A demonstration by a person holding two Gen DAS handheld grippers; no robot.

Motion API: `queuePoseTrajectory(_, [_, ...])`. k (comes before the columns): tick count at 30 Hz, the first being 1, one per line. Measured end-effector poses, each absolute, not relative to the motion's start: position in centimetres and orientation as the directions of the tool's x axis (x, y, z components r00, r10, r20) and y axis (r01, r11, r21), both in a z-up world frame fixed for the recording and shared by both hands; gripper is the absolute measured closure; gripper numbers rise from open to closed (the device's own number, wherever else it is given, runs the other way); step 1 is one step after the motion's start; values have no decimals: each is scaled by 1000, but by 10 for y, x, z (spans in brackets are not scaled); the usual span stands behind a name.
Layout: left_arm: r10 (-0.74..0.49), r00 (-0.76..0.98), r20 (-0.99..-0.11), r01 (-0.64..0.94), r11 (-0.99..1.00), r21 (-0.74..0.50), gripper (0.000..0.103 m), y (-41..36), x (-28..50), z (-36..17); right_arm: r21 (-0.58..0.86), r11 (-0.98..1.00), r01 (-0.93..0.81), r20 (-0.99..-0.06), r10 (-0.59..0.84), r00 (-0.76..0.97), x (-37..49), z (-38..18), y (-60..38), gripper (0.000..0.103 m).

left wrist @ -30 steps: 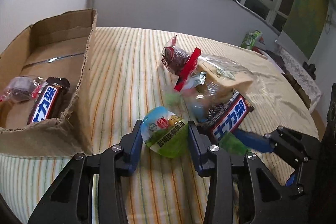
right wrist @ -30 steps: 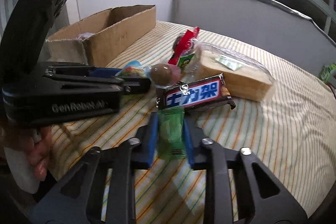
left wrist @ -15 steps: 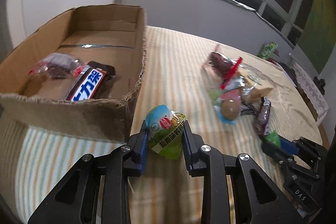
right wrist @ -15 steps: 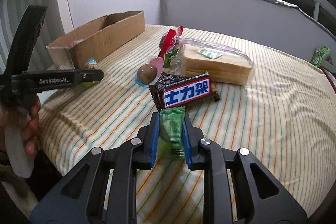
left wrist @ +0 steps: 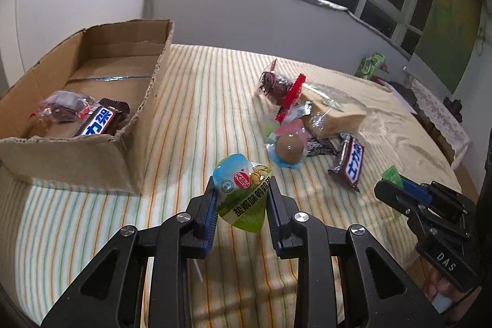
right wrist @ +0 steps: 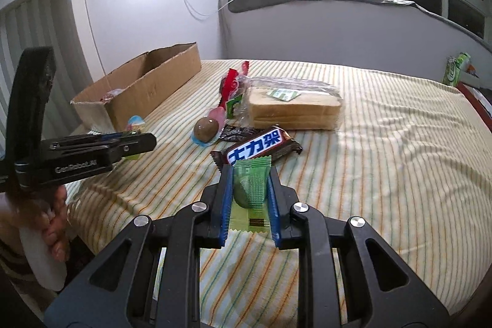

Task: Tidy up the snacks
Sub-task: 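Carry both snacks into the cardboard box and open both tools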

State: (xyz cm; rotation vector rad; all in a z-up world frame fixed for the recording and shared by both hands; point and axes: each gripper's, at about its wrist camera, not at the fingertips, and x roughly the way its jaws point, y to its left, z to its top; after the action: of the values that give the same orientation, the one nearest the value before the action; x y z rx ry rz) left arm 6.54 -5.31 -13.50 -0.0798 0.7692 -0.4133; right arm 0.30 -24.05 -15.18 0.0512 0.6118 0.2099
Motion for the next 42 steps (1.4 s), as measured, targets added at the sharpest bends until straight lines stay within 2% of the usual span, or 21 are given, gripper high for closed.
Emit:
queuePoseTrajectory(5, [-414,650,-637,356,907,-227,76,-50,57,-128,123,982,-145,-551,189,813,2,-143,-244,82])
queuePoseTrajectory(9, [-430,675,-599,375,900,-223,76,-54,54,-108,103,987,-125,-496,160,853,0,-109,-244,82])
queuePoseTrajectory(16, [-428,787,-444,418,900,-126,76,-51,32,-23,39,992,-117,-352,123,928,-16,-25,-230,82])
queuePoseTrajectory(20, [-427,825,-370,420,902,-104,76,-37,18,12,18,994,-111,-343,110,933,-20,-10,-215,82])
queuePoseTrajectory(23, [-430,833,-348,417,901,-115,76,-23,15,18,-2,994,-112,-365,104,925,-17,-10,-200,82])
queuePoseTrajectory(32, [-388,856,-342,359,922,-146,76,28,22,6,-31,978,-208,-421,176,890,14,-22,-134,82])
queuePoseTrajectory(42, [-216,893,-396,161,972,-170,76,102,45,-19,-26,925,-380,-450,328,831,59,-36,-55,82])
